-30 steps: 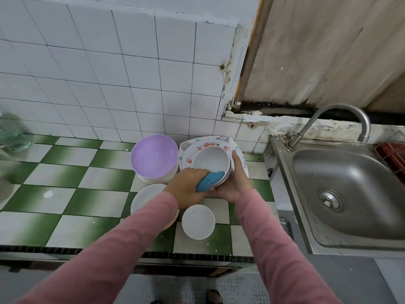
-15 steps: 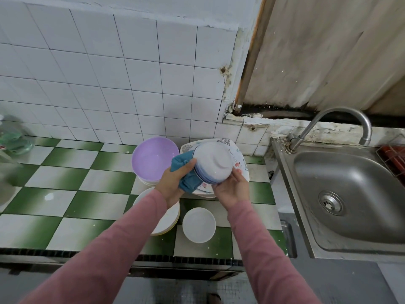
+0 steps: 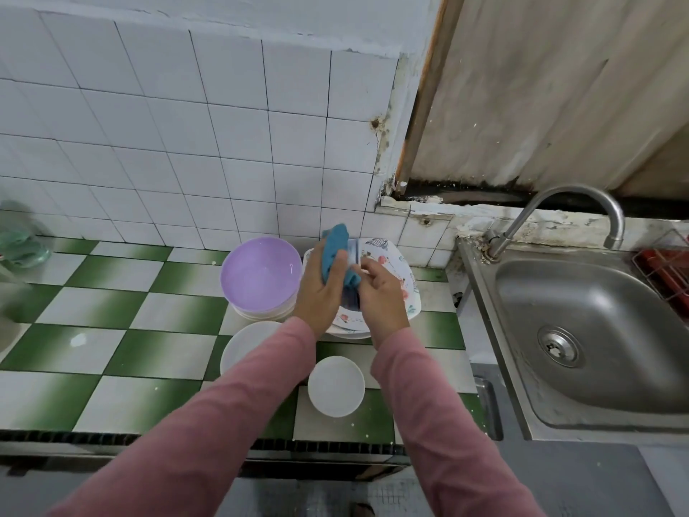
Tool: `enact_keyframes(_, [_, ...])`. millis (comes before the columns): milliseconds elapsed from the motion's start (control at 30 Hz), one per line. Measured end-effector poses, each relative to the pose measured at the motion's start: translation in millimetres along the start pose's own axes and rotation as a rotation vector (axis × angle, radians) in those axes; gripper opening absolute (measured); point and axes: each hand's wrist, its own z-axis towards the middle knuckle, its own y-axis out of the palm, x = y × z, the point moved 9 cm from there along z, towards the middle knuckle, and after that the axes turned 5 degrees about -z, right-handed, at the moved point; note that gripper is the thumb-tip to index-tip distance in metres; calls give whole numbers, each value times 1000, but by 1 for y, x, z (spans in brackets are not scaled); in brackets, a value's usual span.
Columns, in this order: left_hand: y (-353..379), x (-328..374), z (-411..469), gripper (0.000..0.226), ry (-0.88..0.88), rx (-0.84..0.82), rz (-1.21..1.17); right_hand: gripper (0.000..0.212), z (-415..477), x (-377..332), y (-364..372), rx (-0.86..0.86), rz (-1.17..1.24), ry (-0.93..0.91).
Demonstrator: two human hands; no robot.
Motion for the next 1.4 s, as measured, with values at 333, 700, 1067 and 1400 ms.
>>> enact_keyframes(333, [14,14,-3,43,296,-141,178,22,7,3,-10,63,104,119])
enact_keyframes(700, [-9,-7,5,30,-71,8,-31,27,0,17,-24,180,341,187])
enact_keyframes(1067, [7,12,11,34,101,-107,245,24,-1,0,-24,32,32,99])
enact_keyframes(1400, [-4,-19,8,44,-313,250,-286,25,2,-21,-28,116,765,142])
